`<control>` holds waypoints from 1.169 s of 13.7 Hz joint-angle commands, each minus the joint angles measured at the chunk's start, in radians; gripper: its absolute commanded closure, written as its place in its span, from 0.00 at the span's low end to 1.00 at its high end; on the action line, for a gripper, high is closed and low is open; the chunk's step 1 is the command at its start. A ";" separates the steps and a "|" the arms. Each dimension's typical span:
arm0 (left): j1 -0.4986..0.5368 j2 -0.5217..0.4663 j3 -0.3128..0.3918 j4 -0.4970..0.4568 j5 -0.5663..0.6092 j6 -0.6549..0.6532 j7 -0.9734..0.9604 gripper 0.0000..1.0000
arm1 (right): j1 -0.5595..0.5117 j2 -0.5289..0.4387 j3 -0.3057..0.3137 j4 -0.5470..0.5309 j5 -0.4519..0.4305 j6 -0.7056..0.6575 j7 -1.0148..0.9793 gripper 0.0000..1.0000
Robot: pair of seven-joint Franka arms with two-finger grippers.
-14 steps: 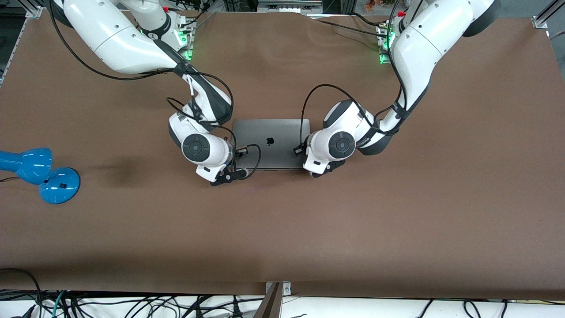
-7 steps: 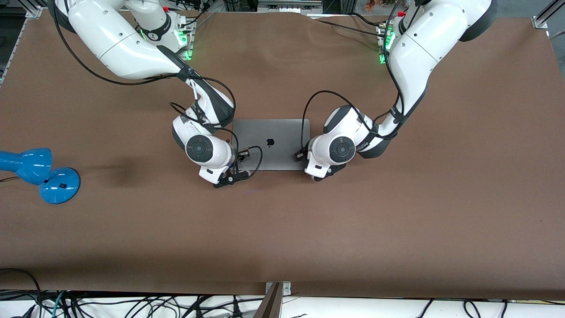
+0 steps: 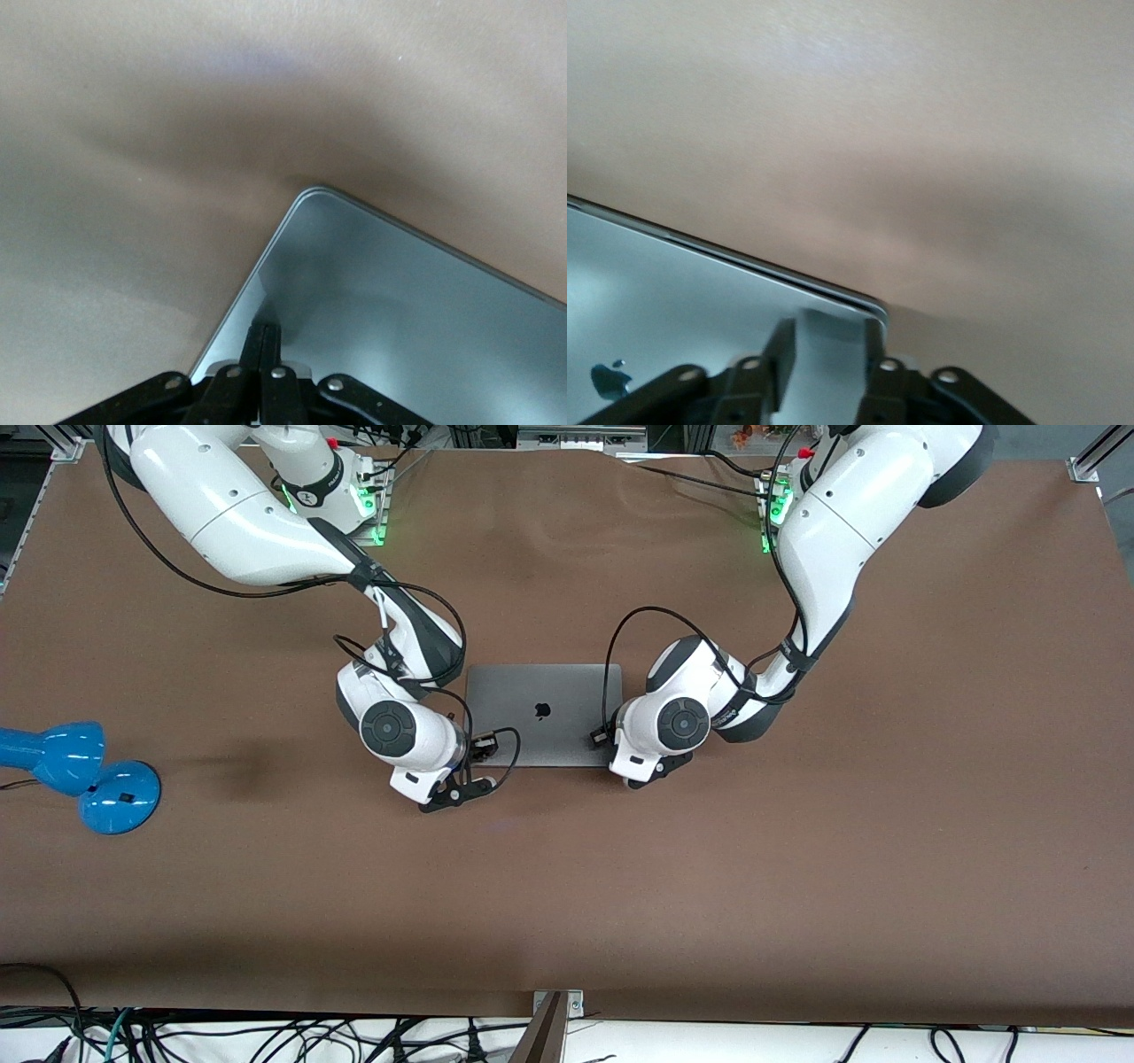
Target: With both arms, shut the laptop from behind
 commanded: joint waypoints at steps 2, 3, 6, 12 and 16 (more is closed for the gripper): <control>0.003 -0.032 0.012 0.021 0.060 -0.014 0.004 0.00 | -0.046 -0.053 0.013 0.014 -0.016 -0.126 0.007 0.00; 0.004 -0.059 0.012 0.021 0.075 -0.037 0.006 0.00 | -0.061 -0.073 0.014 0.016 -0.016 -0.162 0.007 0.00; 0.068 -0.180 0.004 0.016 0.103 -0.186 0.091 0.00 | -0.124 -0.156 0.012 0.016 -0.015 -0.296 0.002 0.00; 0.153 -0.400 0.010 0.018 0.124 -0.425 0.257 0.00 | -0.265 -0.271 0.010 0.017 -0.013 -0.440 -0.008 0.00; 0.278 -0.521 0.007 0.005 0.141 -0.543 0.490 0.00 | -0.342 -0.328 0.007 0.033 0.077 -0.444 -0.119 0.00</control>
